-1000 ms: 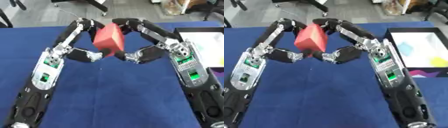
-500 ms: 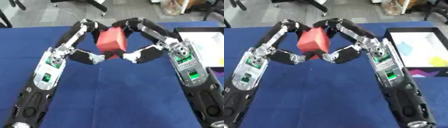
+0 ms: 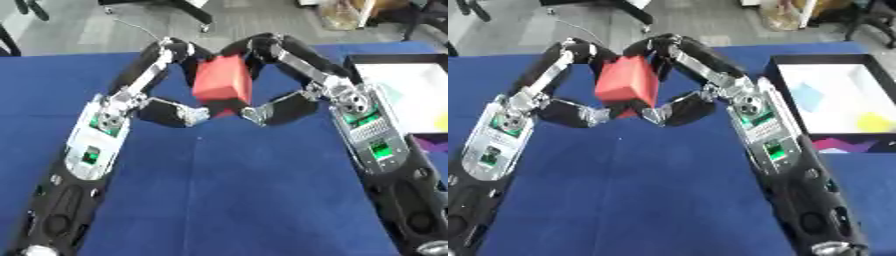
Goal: Pick up the objects with one hand, pass them to the other hand, and then place them into the box on the other side of the table.
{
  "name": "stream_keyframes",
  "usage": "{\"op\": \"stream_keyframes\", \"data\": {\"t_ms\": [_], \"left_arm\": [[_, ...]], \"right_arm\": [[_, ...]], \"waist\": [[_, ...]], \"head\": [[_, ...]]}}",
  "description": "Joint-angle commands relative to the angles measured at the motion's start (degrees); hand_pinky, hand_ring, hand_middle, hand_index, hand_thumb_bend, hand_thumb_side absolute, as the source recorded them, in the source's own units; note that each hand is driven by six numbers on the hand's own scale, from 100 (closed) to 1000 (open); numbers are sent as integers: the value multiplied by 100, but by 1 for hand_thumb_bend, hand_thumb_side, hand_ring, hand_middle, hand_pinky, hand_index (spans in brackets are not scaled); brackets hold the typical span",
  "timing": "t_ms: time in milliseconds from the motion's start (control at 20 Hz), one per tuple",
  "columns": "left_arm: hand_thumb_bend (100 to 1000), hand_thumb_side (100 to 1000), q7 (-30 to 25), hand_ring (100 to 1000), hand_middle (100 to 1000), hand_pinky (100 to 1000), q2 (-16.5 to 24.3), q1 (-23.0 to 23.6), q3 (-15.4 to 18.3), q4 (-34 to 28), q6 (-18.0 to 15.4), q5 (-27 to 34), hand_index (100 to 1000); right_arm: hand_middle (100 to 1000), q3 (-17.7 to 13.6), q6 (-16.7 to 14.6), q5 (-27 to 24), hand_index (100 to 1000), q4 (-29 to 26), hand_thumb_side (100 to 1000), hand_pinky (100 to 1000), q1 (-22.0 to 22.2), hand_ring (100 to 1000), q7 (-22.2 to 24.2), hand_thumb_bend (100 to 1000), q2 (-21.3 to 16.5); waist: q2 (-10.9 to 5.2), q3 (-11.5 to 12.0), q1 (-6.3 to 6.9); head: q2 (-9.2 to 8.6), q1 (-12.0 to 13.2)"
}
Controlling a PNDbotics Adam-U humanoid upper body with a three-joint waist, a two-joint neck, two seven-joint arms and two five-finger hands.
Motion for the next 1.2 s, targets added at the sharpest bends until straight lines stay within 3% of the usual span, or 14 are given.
{"op": "stream_keyframes", "data": {"t_ms": [50,100,250,450,550,600,650,800,1200], "left_arm": [[537,407,-76,422,399,502,-43,-129,-101,-214,-56,74,520],[549,413,-94,427,405,505,-38,-127,-97,-213,-64,81,526],[718,515,-117,501,490,550,-8,-107,-52,-199,-81,37,651],[810,581,21,555,553,582,48,-59,112,-119,-46,-170,747],[833,596,180,569,569,587,70,-20,257,-57,25,-288,754],[798,614,267,572,573,587,79,-3,325,-30,64,-329,754],[848,607,363,573,574,586,92,16,401,-8,111,-350,753],[856,609,590,569,570,579,157,82,609,17,253,-309,748],[839,592,932,559,558,564,391,339,1109,6,695,-120,736]], "right_arm": [[320,-60,96,84,405,11,100,483,-105,420,-151,100,-39],[315,-68,139,65,396,2,100,481,-103,417,-212,100,-37],[286,-92,245,-1,295,-55,100,479,-87,403,-375,100,-40],[270,-141,306,-133,266,-249,100,490,-47,408,-439,100,-71],[267,-185,309,-244,261,-380,100,490,-13,409,-392,100,-109],[266,-214,319,-312,260,-450,100,492,1,411,-369,100,-133],[266,-250,331,-385,260,-536,100,492,10,412,-354,100,-169],[266,-394,411,-630,260,-826,100,494,58,414,-362,100,-334],[268,-981,781,-1529,264,-1565,100,504,271,419,-774,100,-1190]], "waist": [[-176,-3,-85],[-175,-5,-87],[-176,-13,-90],[-176,-37,-96],[-173,-55,-103],[-171,-62,-106],[-170,-68,-110],[-169,-90,-122],[-174,-78,-143]], "head": [[35,-9],[35,-7],[35,-2],[35,5],[17,6],[1,1],[-21,-7],[-92,-52],[-220,-305]]}}
